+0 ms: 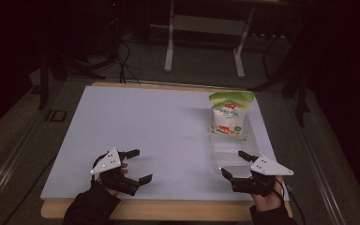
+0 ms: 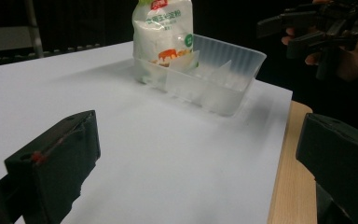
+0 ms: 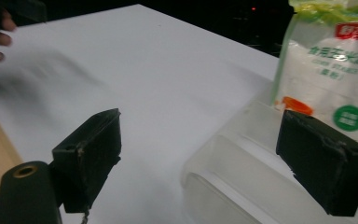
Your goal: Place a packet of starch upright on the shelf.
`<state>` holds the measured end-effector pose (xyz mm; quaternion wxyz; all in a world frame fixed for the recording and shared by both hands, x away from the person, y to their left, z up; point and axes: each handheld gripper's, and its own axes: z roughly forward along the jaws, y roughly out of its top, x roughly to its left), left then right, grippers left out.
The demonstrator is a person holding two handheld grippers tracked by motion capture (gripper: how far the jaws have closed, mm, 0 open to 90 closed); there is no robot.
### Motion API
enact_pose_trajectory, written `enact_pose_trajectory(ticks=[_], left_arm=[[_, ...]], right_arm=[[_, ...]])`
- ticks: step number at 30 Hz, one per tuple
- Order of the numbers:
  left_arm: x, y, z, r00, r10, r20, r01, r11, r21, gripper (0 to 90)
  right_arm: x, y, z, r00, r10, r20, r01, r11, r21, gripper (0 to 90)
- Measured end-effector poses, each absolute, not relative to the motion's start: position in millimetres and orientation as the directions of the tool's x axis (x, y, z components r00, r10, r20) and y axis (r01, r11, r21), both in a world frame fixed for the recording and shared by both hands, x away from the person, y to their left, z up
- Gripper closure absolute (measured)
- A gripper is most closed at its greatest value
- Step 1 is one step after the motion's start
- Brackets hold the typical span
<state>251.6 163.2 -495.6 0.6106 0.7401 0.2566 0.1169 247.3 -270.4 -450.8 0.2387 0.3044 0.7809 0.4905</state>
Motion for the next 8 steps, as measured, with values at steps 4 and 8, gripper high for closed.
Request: enact_pose_trajectory(ticks=[4, 8], left_arm=[[252.0, 163.0, -496.3, 0.843, 0.52, -0.138, 0.237, -0.13, 0.963, 0.1], [252.1, 162.9, -496.8, 0.843, 0.52, -0.137, 0.237, -0.13, 0.963, 0.1]], right_arm=[[246.9, -272.3, -451.1, -0.691, 0.716, -0.095, 0.233, 0.346, 0.909, 14.0], [246.7, -273.2, -450.0, -0.687, 0.721, -0.087, 0.23, 0.329, 0.916, 14.5]])
